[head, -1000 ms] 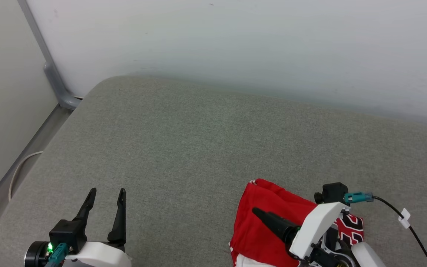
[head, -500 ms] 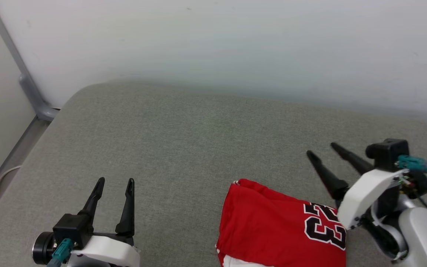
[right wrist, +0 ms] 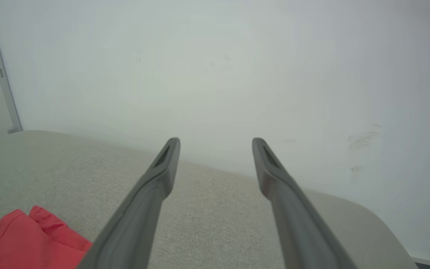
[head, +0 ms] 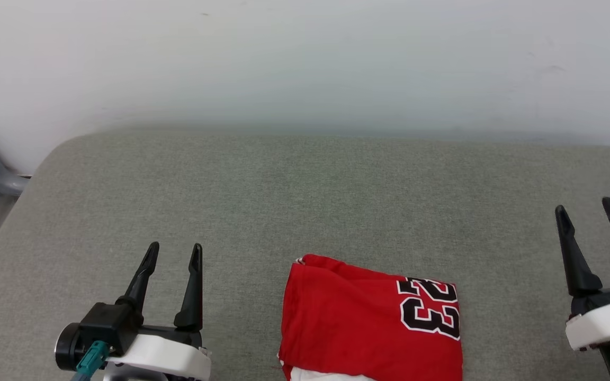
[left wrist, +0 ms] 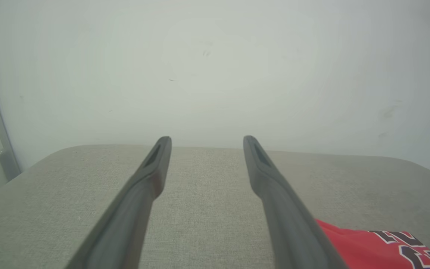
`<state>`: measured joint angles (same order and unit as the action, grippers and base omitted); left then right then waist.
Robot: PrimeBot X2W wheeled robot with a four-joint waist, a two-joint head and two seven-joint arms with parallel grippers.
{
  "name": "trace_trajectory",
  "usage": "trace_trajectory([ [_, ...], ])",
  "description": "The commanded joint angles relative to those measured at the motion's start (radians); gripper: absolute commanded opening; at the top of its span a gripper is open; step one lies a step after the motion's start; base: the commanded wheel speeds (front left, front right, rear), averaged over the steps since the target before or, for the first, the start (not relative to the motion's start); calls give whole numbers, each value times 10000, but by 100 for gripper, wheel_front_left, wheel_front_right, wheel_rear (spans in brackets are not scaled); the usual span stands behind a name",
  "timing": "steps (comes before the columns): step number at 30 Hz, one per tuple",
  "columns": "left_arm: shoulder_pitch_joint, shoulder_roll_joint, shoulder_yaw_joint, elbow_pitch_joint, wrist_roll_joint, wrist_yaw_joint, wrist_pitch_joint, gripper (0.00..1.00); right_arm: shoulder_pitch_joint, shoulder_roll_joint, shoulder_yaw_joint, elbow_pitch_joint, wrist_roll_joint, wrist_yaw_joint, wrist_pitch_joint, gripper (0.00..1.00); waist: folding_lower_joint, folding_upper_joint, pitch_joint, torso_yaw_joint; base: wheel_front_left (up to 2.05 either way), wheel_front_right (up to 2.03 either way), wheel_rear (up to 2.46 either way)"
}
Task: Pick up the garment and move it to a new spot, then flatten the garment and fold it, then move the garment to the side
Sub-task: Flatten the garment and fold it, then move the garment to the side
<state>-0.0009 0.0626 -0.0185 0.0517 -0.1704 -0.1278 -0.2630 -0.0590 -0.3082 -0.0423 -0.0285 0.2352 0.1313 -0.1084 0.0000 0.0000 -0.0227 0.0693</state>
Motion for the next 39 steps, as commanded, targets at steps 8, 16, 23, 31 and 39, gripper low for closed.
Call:
trace_trajectory([
  [8,485,-54,12,-414,189,-17,-21,100,1495,1202,-742,-906,-560,-13,-698,100,0,0,88,-191,0,0,0],
  [16,598,-95,-62,-409,428,-24,-21,100,2100,1958,-904,-823,-975,-13,-937,100,0,0,120,-95,0,0,0],
  [23,600,-111,-100,-402,504,-22,-21,100,2099,2157,-864,-738,-1027,-13,-866,100,0,0,149,-100,0,0,0],
  [31,530,-123,-125,-329,505,-26,-21,100,2164,2174,-902,-840,-826,-13,-536,100,0,0,177,-13,0,0,0],
  [39,347,-128,-120,-285,443,-29,-21,100,2101,1536,-54,-1279,244,-13,2970,100,0,0,534,230,0,0,0],
])
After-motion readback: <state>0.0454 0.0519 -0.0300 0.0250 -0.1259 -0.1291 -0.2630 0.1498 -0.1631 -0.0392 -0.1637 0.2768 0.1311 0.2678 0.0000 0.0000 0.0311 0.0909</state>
